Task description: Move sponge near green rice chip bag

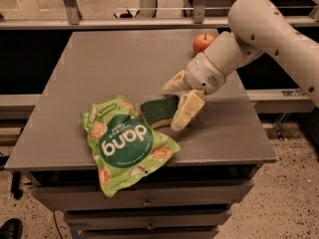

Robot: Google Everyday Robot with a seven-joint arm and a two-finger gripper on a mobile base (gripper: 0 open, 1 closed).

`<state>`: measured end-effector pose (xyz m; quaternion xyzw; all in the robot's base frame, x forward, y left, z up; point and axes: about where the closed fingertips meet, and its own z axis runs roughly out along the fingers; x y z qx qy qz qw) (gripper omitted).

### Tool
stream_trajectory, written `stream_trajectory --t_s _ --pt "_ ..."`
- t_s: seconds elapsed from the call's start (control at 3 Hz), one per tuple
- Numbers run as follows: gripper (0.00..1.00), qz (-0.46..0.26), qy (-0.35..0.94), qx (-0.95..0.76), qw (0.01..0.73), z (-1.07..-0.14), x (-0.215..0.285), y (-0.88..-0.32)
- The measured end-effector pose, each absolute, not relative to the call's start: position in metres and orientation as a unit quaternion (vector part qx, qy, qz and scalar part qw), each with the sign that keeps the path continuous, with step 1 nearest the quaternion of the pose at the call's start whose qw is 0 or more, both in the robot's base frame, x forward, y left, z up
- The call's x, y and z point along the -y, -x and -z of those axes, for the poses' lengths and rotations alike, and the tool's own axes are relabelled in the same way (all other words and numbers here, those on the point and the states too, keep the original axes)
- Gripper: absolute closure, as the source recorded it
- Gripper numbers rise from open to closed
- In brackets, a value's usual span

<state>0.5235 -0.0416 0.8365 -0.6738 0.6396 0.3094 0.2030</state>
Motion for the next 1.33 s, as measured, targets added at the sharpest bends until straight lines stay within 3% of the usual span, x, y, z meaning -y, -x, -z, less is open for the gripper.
stream_trajectory --t_s 0.33,1.0,1.33 --pt "0.00 -0.292 0.678 -0.638 0.218 -0.853 0.049 -0.535" --pt "0.00 -0.229 0.669 -0.620 0.340 -0.936 0.099 -0.585" --pt "0.00 -0.218 0.666 -0.614 0.362 -0.955 0.103 -0.592"
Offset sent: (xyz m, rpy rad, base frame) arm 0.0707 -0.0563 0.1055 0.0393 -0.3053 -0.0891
